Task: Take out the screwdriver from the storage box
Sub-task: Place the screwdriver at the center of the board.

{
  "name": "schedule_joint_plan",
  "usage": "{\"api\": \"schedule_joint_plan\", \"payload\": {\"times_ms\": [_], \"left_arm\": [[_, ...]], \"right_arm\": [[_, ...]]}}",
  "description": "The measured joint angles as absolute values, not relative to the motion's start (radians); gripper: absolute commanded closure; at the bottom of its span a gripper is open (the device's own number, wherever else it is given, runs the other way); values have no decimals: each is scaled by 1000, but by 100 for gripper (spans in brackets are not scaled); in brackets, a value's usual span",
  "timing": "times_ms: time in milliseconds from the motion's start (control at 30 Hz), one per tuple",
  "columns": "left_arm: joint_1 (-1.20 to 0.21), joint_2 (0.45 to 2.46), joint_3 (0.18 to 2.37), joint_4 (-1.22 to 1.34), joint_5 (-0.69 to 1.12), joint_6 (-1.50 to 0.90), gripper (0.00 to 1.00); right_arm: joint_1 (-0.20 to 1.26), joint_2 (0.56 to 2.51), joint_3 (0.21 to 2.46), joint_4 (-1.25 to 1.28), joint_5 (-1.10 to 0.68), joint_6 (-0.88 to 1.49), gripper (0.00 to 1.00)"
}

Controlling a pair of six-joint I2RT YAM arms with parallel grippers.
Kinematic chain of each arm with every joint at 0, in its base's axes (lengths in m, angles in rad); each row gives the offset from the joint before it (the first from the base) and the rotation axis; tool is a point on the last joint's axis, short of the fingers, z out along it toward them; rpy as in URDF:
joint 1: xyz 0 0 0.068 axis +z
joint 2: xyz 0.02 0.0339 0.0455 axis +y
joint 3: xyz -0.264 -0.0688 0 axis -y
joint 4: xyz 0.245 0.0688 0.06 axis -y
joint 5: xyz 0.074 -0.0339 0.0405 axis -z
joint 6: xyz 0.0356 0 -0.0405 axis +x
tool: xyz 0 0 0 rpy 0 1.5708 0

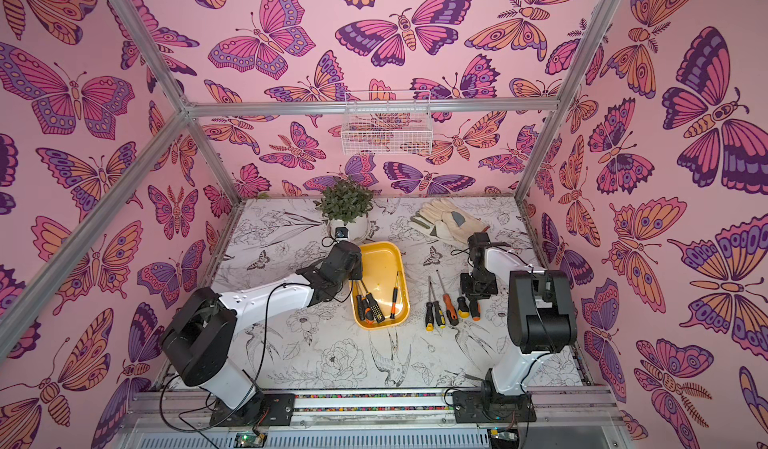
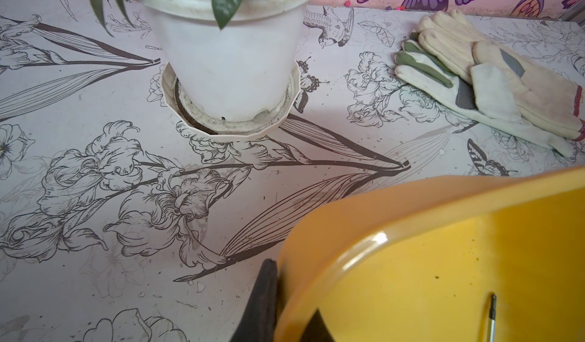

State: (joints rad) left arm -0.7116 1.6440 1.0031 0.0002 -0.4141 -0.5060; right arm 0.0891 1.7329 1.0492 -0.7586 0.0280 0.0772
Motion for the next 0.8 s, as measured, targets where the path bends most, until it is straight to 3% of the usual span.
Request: {"api": "schedule_joint_plan", "payload": {"times_ms": [800], "left_arm": [[-712, 1644, 1003, 2, -411, -506, 100]], "right_arm": [[82, 1732, 1050, -749, 25, 77, 62]]}}
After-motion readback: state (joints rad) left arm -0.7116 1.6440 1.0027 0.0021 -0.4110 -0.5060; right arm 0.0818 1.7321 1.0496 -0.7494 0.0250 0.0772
